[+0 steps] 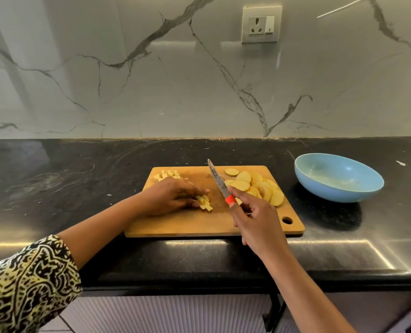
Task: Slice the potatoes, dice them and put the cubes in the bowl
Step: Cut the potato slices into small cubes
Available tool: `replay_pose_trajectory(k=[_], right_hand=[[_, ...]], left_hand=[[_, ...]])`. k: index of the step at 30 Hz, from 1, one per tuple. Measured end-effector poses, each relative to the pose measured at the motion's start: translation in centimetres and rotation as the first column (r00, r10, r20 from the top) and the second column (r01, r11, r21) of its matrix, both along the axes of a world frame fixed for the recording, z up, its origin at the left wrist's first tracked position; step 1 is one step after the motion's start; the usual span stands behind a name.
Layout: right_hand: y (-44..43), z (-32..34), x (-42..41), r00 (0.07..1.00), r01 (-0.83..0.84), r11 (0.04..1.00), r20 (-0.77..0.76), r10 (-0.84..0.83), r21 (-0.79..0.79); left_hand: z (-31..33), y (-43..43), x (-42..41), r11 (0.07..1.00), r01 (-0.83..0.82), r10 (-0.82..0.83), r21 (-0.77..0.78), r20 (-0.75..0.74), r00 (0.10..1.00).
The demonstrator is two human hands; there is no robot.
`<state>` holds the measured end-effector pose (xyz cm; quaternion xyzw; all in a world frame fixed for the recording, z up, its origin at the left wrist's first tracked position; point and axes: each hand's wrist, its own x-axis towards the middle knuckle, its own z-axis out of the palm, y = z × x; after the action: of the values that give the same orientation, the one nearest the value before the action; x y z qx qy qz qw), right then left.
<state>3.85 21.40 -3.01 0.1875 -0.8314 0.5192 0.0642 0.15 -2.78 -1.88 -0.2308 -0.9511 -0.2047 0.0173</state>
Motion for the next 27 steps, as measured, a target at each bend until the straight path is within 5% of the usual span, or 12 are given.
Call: replay_pose_trajectory(k=[12, 20, 27], right_hand=[[0.1, 0.3, 0.4, 0.994, 0.071, 0.985, -0.089, -0.057, 0.157], [-0.3, 1.5, 1.5, 0.968, 0.147, 0.857, -0.252, -0.022, 0.493], [-1.6, 2.2, 0.8, 0.964, 0.163, 0.737, -0.264, 0.021, 0.655]], left_hand=[[0.9, 1.4, -0.3, 0.989, 0.109, -0.116, -0.096, -0.066, 0.991], [-0.3, 0.3, -0.1, 0.967, -0.246, 0.231, -0.064, -0.185, 0.955], [0.4, -0.7, 1.6, 0.936, -0.348, 0.353, 0.057, -0.115, 0.929]])
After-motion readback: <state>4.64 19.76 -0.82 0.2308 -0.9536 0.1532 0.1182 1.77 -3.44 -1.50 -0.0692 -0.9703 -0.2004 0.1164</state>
